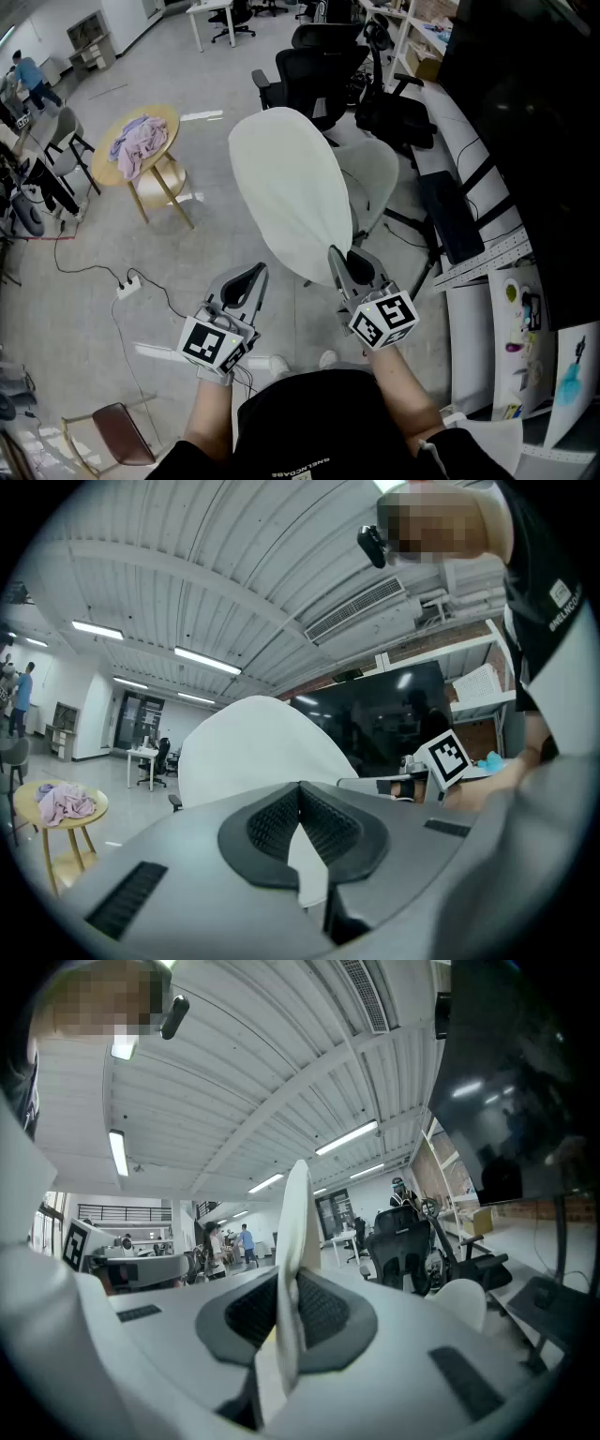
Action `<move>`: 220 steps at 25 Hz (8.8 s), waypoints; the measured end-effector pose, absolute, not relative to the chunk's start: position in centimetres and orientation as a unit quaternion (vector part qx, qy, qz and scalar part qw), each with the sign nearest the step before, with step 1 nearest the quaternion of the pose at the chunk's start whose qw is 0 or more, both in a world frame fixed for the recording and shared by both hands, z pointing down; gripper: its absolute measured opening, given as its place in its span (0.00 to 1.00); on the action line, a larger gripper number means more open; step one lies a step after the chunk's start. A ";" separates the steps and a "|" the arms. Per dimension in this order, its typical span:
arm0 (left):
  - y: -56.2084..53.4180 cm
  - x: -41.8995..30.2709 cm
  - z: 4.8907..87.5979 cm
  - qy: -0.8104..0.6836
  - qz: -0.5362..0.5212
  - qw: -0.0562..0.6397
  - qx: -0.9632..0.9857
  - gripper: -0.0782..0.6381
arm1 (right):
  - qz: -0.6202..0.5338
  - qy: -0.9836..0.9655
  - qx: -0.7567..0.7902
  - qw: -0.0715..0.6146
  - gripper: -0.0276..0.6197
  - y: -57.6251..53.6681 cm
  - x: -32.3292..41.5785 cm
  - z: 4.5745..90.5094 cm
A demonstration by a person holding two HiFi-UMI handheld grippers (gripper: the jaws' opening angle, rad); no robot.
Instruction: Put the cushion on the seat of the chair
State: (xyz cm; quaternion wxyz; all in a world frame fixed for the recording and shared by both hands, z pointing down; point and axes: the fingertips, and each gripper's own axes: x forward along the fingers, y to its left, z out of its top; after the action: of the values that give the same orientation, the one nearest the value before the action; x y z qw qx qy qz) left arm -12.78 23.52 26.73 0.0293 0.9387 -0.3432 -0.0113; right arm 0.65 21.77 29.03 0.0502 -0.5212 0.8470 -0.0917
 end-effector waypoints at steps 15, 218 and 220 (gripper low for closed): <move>23.3 -15.9 27.4 -0.344 0.005 0.018 0.939 0.12 | -0.101 0.840 -0.529 0.060 0.11 21.1 -1.9 28.7; -9.6 -2.4 68.6 -0.322 0.197 0.329 0.866 0.13 | -0.449 0.598 -0.557 -0.360 0.35 -14.7 25.1 92.5; -9.5 -2.6 68.3 -0.325 0.195 0.327 0.866 0.13 | -0.439 0.598 -0.564 -0.364 0.36 -14.9 25.4 91.9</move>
State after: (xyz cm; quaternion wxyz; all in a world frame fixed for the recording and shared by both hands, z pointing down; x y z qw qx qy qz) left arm -2.61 -9.54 68.31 0.3269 0.8658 -0.3248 0.1949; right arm 25.37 -14.95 91.93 -0.3637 -0.5637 0.5977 -0.4390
